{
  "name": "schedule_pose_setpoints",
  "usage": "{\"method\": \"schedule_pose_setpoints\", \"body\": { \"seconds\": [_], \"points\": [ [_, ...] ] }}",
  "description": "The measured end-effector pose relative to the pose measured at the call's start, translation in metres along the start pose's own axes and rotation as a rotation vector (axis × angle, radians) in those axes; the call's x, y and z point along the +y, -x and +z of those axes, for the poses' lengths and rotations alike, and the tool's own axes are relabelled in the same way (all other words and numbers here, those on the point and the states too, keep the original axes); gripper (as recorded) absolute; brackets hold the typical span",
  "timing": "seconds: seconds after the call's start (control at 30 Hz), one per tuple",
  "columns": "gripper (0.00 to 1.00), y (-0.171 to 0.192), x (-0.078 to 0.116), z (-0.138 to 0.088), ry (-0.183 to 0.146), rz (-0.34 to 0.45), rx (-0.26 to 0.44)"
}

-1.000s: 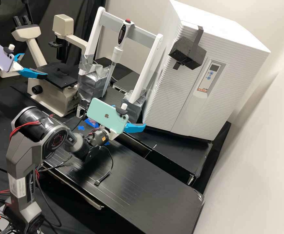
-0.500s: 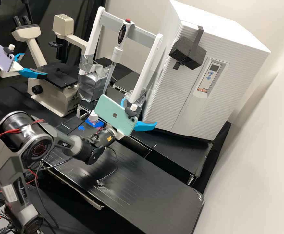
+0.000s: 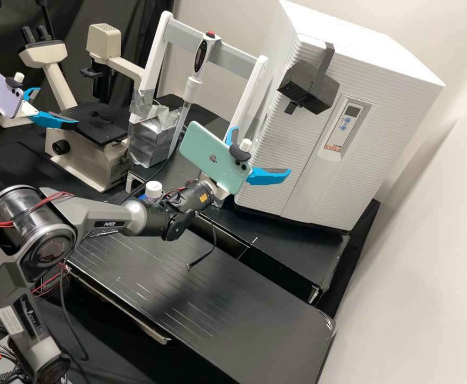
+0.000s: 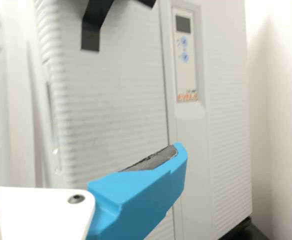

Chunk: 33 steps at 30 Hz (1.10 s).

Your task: Open the door

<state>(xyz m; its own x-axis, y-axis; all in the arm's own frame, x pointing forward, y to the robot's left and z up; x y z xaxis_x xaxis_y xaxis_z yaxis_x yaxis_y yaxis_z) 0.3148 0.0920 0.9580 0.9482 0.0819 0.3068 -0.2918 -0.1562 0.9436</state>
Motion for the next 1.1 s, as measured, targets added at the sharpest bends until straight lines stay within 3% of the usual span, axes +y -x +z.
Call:
{"method": "schedule_pose_setpoints", "body": {
  "seconds": [0.1, 0.57, 0.9, 1.1],
  "points": [
    [1.00, -0.006, 0.003, -0.008, -0.008, 0.020, -0.026],
    [1.00, -0.019, 0.006, -0.038, 0.047, 0.071, -0.020],
    [1.00, -0.026, -0.004, -0.027, 0.049, 0.043, -0.055],
    [1.00, -0.029, 0.001, -0.018, 0.063, 0.049, -0.083]
  ]
}}
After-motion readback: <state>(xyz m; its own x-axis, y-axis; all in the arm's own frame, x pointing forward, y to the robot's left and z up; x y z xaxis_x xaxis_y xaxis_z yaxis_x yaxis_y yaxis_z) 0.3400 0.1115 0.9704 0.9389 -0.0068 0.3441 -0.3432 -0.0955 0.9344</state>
